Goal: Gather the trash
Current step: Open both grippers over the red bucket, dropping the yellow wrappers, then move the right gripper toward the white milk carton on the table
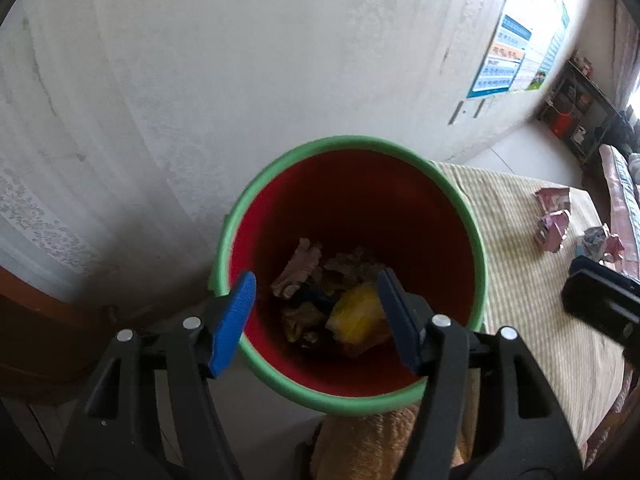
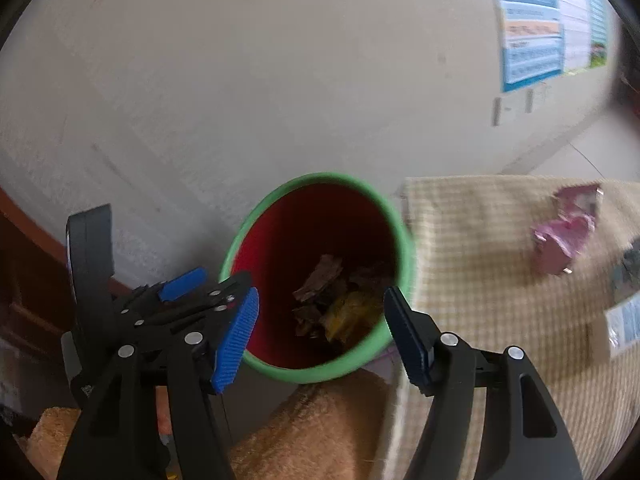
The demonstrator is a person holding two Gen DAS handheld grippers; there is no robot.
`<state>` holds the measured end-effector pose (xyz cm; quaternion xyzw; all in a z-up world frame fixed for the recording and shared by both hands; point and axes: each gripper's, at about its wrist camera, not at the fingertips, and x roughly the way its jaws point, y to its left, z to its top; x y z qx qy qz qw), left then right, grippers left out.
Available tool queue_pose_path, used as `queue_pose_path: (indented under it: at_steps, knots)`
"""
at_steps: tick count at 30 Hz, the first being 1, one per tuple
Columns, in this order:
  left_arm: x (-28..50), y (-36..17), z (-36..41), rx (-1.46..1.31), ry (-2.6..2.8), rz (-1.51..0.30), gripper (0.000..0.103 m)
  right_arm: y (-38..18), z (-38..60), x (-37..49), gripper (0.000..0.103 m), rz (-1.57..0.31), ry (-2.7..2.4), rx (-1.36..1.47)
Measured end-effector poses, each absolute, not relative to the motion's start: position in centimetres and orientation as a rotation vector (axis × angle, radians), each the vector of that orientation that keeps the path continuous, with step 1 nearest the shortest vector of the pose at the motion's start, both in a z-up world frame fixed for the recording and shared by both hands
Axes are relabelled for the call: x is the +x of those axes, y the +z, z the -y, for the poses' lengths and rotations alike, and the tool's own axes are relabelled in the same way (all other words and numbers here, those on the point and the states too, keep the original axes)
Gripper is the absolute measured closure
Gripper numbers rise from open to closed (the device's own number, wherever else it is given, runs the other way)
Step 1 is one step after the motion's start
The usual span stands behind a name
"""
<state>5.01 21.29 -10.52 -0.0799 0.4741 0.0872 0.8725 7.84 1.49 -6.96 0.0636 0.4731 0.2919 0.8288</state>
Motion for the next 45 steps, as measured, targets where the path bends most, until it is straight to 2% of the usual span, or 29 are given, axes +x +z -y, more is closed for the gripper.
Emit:
queue_pose_path:
  at_steps: [2,12,16,20,23,24,25,27,28,30,31,32,33,36,37,38,40,41,45]
  knots:
    - [5.1,-10.5,-20.6,-0.152,0.167,-0.991,0.041,-7.5,1.2,7.8,0.032,-0.993,0.525,0.159]
    - [5.5,-10.8,-16.5,-0.093,0.072,-1.014,0.041,-13.4,18.9,10.5,0.031,-1.017,-0.198,0.317]
    - [5.5,-10.7,-15.0,-0.072,0.036,-1.019,0.041,-15.6,21.9,12.6,0.031,-1.090,-0.297,0.377]
    - [5.3,-10.6,-14.1,-0.052,0.020,-1.024,0.041,-17.4,22.9,14.5,0.020,-1.169,-0.341,0.380]
    - [5.2,-10.4,-13.6,-0.043,0.015,-1.026,0.041,-17.8,23.4,15.0,0.018,-1.169,-0.305,0.414]
    - [5.1,-10.4,-13.5,-0.040,0.014,-1.026,0.041,-17.7,23.4,15.1,0.020,-1.165,-0.278,0.409]
    - [5.1,-10.3,-13.4,-0.038,0.012,-1.026,0.041,-17.5,23.4,14.8,0.028,-1.155,-0.246,0.400]
    - [5.2,-10.3,-13.0,-0.032,0.008,-1.029,0.041,-17.2,23.6,14.1,0.034,-1.142,-0.206,0.367]
    - [5.4,-10.5,-12.6,-0.029,0.003,-1.034,0.041,-17.0,23.6,13.6,0.041,-1.138,-0.189,0.363]
    - [5.8,-10.6,-11.7,-0.028,-0.015,-1.040,0.041,-16.6,24.7,12.6,0.067,-1.128,-0.149,0.402]
    - [6.0,-10.7,-11.1,-0.026,-0.027,-1.041,0.041,-16.5,25.2,12.2,0.087,-1.125,-0.133,0.427]
    - [6.5,-10.6,-10.0,-0.015,-0.051,-1.036,0.041,-16.3,25.7,11.8,0.100,-1.130,-0.114,0.446]
    - [6.8,-10.6,-9.2,-0.007,-0.067,-1.031,0.041,-16.3,26.1,11.3,0.101,-1.145,-0.093,0.459]
    - [8.6,-10.3,-5.8,0.039,-0.140,-0.998,0.041,-16.4,27.3,10.0,0.096,-1.163,-0.062,0.525]
    - [9.4,-10.2,-4.6,0.055,-0.162,-0.985,0.041,-16.2,27.7,9.2,0.090,-1.148,-0.053,0.550]
    - [10.7,-10.1,-2.7,0.083,-0.193,-0.970,0.041,-16.1,28.0,8.0,0.077,-1.132,-0.048,0.571]
    - [12.8,-10.2,-0.2,0.114,-0.233,-0.957,0.038,-15.9,27.9,6.6,0.065,-1.114,-0.045,0.574]
    - [13.6,-10.3,0.7,0.122,-0.246,-0.954,0.034,-15.8,27.9,5.8,0.062,-1.106,-0.043,0.568]
    - [17.8,-11.8,5.4,0.190,-0.299,-0.974,0.033,-15.1,27.9,3.5,0.059,-1.074,-0.032,0.552]
